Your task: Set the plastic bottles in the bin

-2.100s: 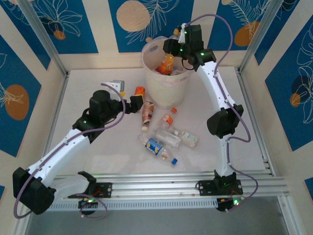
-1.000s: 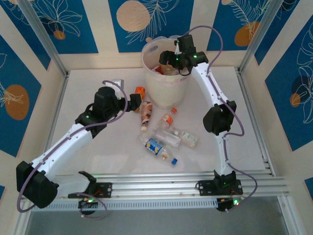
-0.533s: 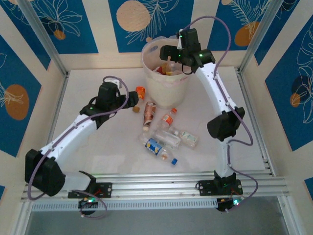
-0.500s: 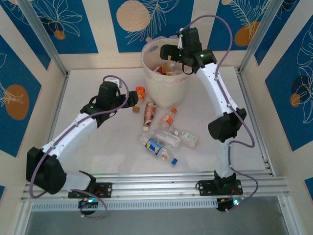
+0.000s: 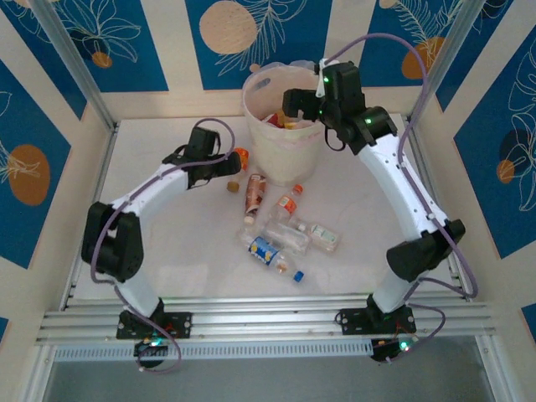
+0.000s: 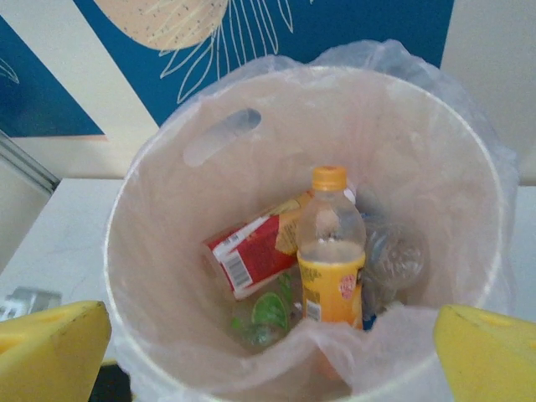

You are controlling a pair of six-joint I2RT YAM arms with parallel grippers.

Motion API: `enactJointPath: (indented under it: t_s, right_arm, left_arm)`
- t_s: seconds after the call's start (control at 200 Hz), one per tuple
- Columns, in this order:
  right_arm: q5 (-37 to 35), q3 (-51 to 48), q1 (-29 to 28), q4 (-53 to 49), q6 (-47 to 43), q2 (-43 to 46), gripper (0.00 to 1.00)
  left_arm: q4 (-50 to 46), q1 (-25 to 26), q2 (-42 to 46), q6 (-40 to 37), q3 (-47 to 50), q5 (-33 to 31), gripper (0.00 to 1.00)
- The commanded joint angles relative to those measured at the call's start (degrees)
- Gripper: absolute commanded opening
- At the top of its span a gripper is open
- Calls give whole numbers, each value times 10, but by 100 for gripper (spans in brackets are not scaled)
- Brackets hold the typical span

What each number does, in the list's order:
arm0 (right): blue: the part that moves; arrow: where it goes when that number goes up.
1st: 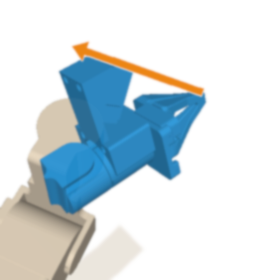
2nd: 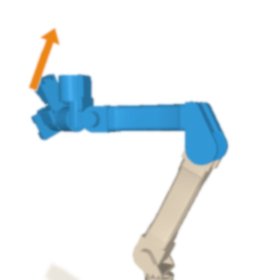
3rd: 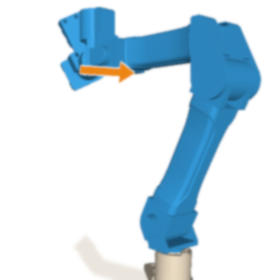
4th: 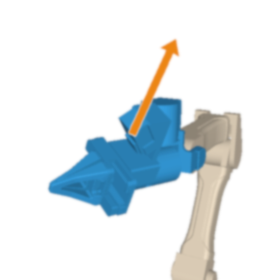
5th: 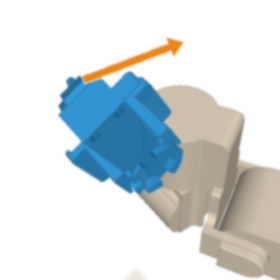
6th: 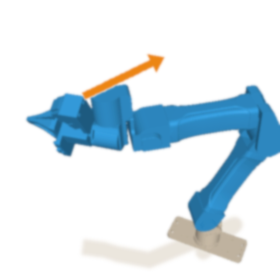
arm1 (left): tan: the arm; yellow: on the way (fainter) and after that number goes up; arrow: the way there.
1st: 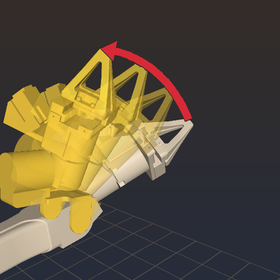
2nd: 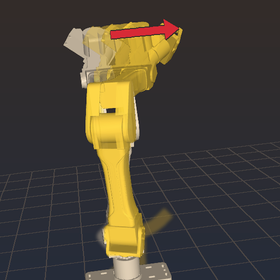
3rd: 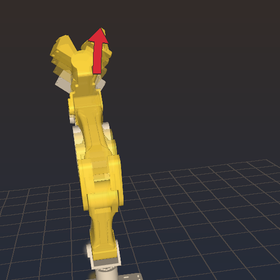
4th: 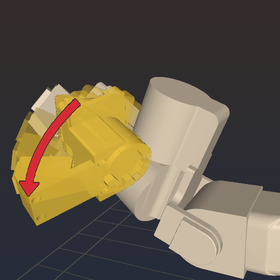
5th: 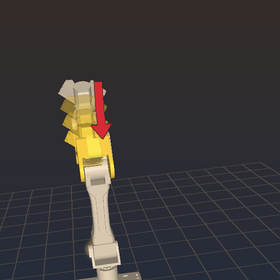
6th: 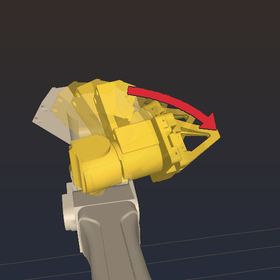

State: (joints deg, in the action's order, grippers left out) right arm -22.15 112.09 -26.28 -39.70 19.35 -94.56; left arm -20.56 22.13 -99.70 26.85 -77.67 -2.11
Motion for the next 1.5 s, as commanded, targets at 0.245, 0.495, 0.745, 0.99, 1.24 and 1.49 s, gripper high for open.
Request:
enactJointPath:
  t_s: [0.245, 0.495, 0.745, 0.99, 1.24, 1.49]
  right_arm:
    - [-35, -116, -18, 84, -8, 119, 99]
    - [-48, -134, -29, 88, -13, 128, 99]
    - [-48, -135, -39, 89, -17, 123, 99]
    - [-48, -127, -50, 88, -25, 111, 99]
    - [-48, -121, -57, 88, -30, 103, 99]
    - [-48, -121, -59, 90, -31, 100, 99]
  left_arm:
    - [-83, -10, -138, -25, -137, -18, 99]
    - [-119, -13, -217, -20, -208, -36, 100]
    - [-127, -20, -263, -2, -240, -28, 96]
    - [-127, -29, -285, 19, -249, -23, 92]
    - [-130, -36, -297, 38, -248, -23, 85]
    - [-129, -40, -300, 49, -239, -20, 79]
